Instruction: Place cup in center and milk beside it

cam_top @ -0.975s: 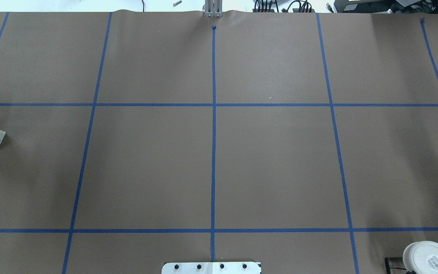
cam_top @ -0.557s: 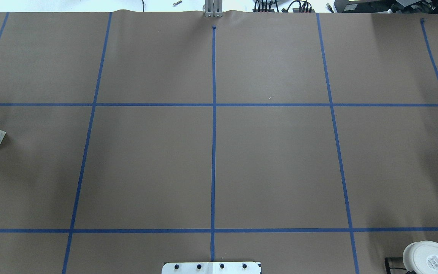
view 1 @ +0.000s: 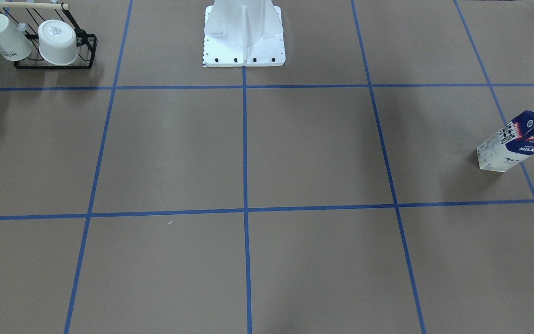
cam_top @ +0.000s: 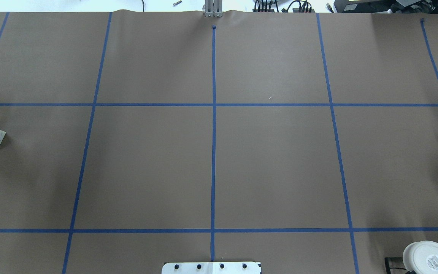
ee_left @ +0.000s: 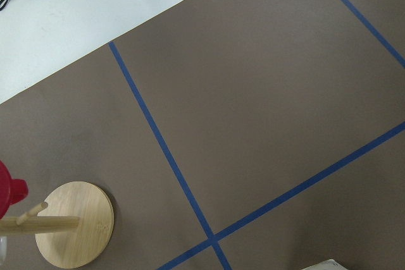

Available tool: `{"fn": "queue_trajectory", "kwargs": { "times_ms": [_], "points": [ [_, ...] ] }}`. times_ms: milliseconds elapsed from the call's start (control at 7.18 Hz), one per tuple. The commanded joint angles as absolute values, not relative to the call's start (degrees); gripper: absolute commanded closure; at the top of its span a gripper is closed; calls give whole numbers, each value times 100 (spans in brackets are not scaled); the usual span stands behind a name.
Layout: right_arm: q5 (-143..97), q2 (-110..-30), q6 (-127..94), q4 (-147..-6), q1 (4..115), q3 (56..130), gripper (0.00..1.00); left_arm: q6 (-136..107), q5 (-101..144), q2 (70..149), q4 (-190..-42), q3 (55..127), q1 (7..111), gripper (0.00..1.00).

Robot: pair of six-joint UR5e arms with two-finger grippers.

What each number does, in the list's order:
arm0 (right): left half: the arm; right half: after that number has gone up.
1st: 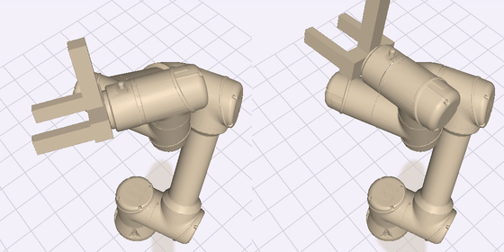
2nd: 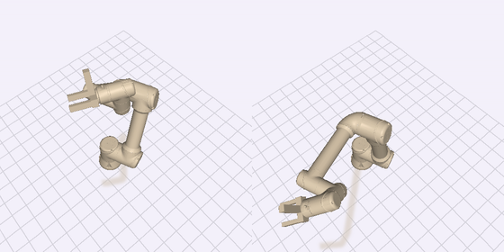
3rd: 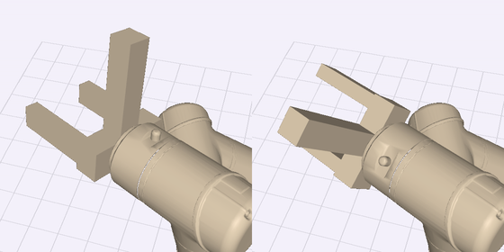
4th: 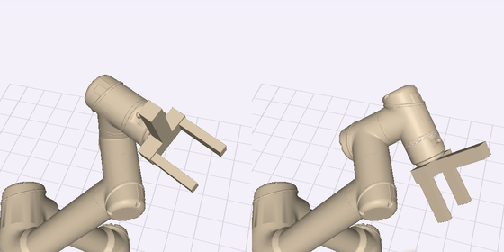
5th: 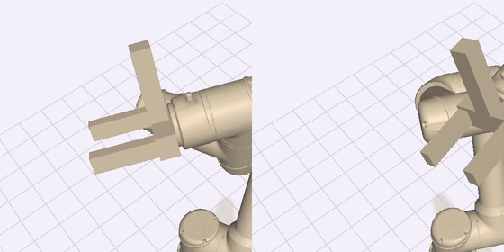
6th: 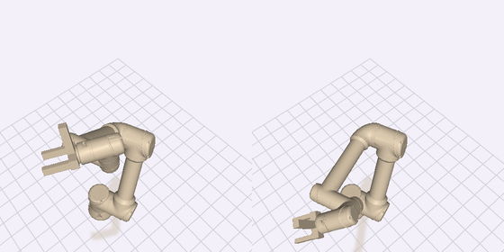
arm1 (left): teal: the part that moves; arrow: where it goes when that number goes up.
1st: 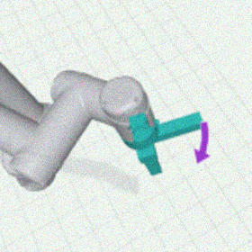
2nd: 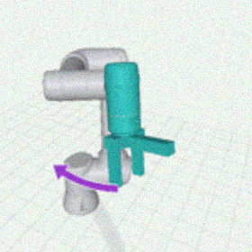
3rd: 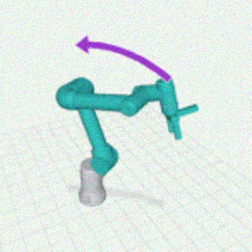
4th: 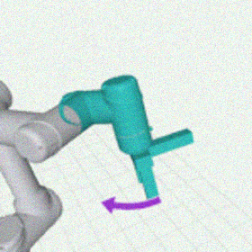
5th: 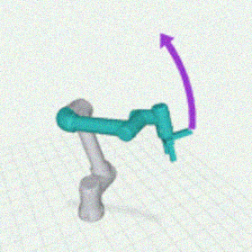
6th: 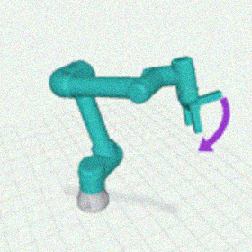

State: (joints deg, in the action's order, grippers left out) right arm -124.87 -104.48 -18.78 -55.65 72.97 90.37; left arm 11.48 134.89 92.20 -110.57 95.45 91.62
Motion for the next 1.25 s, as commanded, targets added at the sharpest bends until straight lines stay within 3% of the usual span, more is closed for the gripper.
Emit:
{"fn": "queue_trajectory", "kwargs": {
  "times_ms": [0,557,835,1114],
  "points": [
    [-12437,-10389,-1872,-5563,7225,9053,100,1143,13491,9071,-11284,9545,9167,2],
    [-12865,-10066,-1898,-5773,7434,10026,100,1143,13483,9018,-11294,9510,9167,2],
    [-13025,-9102,-2021,-6945,7497,10448,100,1151,13491,8948,-11294,9536,9167,2],
    [-13000,-8020,-3261,-7724,6799,10800,100,1151,13491,8930,-11294,9545,9167,1]
  ]
}}
